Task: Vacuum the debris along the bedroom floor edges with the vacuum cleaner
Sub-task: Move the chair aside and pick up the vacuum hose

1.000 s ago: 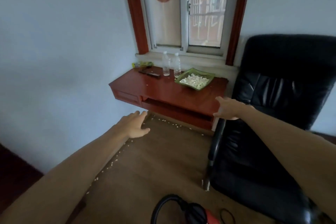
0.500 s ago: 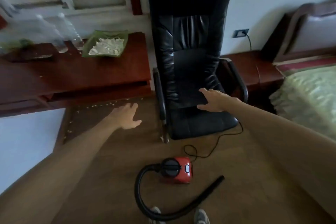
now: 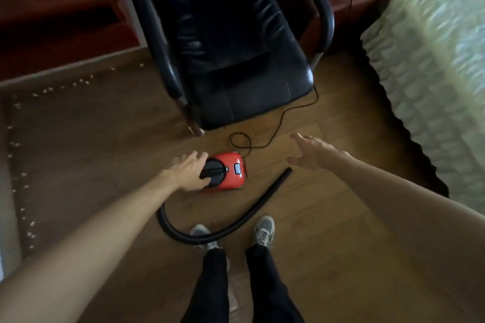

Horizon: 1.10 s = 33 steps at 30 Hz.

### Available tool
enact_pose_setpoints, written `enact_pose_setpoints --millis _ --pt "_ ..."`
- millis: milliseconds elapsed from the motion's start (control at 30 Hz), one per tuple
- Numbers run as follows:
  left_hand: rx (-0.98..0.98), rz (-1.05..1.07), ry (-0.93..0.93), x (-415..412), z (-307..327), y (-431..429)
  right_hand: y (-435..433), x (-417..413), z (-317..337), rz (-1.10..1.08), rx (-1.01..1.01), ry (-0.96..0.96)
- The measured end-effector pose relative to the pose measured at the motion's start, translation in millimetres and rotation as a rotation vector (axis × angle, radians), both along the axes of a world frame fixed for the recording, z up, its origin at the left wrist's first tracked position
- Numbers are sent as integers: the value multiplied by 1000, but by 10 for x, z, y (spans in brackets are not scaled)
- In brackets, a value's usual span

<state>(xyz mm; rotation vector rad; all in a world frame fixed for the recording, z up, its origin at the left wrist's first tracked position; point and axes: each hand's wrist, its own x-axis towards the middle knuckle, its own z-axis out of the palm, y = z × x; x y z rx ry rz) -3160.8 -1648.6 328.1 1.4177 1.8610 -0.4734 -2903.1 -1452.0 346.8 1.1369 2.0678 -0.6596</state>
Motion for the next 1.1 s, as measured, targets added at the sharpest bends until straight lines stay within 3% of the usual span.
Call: enact_pose_setpoints --millis 433,600,1100 --pt "-257 66 -132 1065 -2277 -291 -338 953 -2522 -111 -242 -85" --pt "-306 99 -188 1401 -2944 -221 -658 1272 -3367 -32 -345 -161" --pt "-452 47 -242 1803 -4602 -390 -1106 1534 -5103 -135 -428 -151"
